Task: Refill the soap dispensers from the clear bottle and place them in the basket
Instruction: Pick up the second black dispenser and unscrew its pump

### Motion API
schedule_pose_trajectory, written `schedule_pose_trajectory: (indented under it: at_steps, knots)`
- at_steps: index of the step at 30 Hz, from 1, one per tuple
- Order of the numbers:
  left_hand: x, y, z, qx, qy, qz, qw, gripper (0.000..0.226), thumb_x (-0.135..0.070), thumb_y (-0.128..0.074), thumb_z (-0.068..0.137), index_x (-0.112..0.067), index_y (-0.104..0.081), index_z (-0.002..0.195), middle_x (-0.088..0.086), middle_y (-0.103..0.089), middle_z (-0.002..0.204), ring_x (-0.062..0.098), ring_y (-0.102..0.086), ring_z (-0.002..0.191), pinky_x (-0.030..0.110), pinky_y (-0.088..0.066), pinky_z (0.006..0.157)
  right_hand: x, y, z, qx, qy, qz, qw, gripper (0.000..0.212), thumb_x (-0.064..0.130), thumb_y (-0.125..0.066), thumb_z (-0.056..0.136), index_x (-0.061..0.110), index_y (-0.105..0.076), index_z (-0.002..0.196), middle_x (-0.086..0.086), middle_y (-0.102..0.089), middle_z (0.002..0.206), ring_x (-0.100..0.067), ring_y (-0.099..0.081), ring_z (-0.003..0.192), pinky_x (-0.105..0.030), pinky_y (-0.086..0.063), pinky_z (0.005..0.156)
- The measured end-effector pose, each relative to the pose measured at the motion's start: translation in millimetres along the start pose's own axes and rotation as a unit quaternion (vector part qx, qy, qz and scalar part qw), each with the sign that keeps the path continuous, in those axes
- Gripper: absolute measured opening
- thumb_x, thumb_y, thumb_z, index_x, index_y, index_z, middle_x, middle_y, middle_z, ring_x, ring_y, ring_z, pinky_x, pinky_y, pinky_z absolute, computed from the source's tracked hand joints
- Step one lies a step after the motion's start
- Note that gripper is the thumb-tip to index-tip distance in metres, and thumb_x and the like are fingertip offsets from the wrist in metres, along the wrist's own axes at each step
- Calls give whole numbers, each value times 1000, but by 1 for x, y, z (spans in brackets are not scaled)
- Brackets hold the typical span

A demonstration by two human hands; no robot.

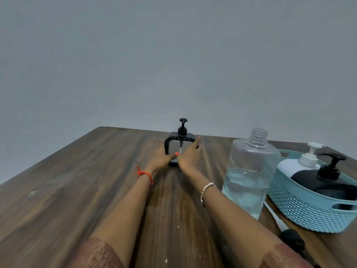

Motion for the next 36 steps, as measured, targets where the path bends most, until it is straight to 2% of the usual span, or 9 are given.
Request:
schedule_pose_trajectory:
  at_steps: [4, 8, 12, 15, 22, 25, 29, 32, 36]
  knots:
    - [-17, 1, -20, -9, -4, -105, 994, 49, -4, -64, 85, 3, -44, 129, 19, -56, 126, 27, -55, 116, 27, -43, 88, 3, 14, -8, -79, 17, 16, 997, 51, 5, -48, 91, 9, -27, 137, -18, -40, 134, -34, -43, 121, -42, -38, 96]
    - [-31, 17, -37, -29, -29, -152, 987, 54, 3, -67, 80, -4, -42, 126, 8, -55, 114, 22, -55, 107, 22, -45, 83, 21, 31, -33, -98, 79, 0, 992, 47, 6, -44, 93, 10, -31, 139, -14, -45, 132, -30, -43, 122, -36, -35, 97]
    - [-46, 42, -68, -14, -18, -208, 978, 39, 6, -72, 74, -12, -49, 100, 3, -62, 91, 20, -61, 86, 19, -53, 66, 45, 41, -69, -54, 129, -21, 990, 52, 17, -44, 94, 12, -26, 142, -14, -42, 133, -30, -43, 121, -38, -36, 97]
    - [-56, 62, -95, -14, -15, -202, 979, 44, 8, -73, 70, -7, -48, 102, 4, -61, 86, 17, -60, 76, 17, -52, 57, 57, 55, -92, -25, 151, -26, 988, 40, 25, -40, 93, 12, -39, 131, -11, -47, 126, -27, -48, 111, -41, -43, 92]
    - [-86, 74, -157, 15, -41, -178, 983, 57, 0, -85, 58, -8, -56, 106, 6, -68, 96, 18, -67, 85, 31, -55, 80, 82, 97, -128, 9, 232, 0, 973, 44, 51, -60, 81, 17, -61, 107, 6, -47, 104, -13, -41, 106, -34, -33, 91]
    - [-101, 71, -179, 43, -50, -132, 989, 94, -17, -92, 39, -3, -52, 123, 12, -67, 110, 24, -67, 96, 41, -52, 93, 88, 116, -142, 23, 235, 57, 970, 29, 41, -71, 76, 14, -65, 84, 7, -58, 95, -16, -54, 102, -35, -43, 89]
    - [-113, 65, -202, 54, -67, -134, 987, 71, -9, -88, 43, -6, -63, 109, 12, -72, 100, 26, -69, 94, 41, -54, 91, 94, 129, -155, 90, 244, 72, 963, 29, 22, -72, 78, -7, -67, 81, -1, -64, 97, -11, -59, 98, -12, -40, 65]
    - [-118, 59, -214, 85, -77, -164, 980, 69, -13, -88, 36, -8, -65, 101, 7, -72, 92, 22, -69, 89, 37, -54, 86, 95, 139, -161, 138, 271, 65, 950, 30, 21, -74, 77, -8, -67, 78, -9, -68, 87, -10, -59, 103, -23, -43, 76]
    - [-117, 51, -227, 139, -82, -198, 967, 73, -15, -83, 40, -1, -61, 108, 8, -70, 91, 20, -67, 86, 30, -56, 81, 98, 147, -173, 234, 301, 78, 921, 14, 13, -74, 75, 0, -70, 77, -6, -67, 74, -6, -62, 73, -25, -49, 73]
Point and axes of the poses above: each hand's wrist, its own z-axis towards the middle knuckle, its own y-axis out of the back of the hand, x = y × z, the point moved 7 cm from there along z, towards the middle knuckle
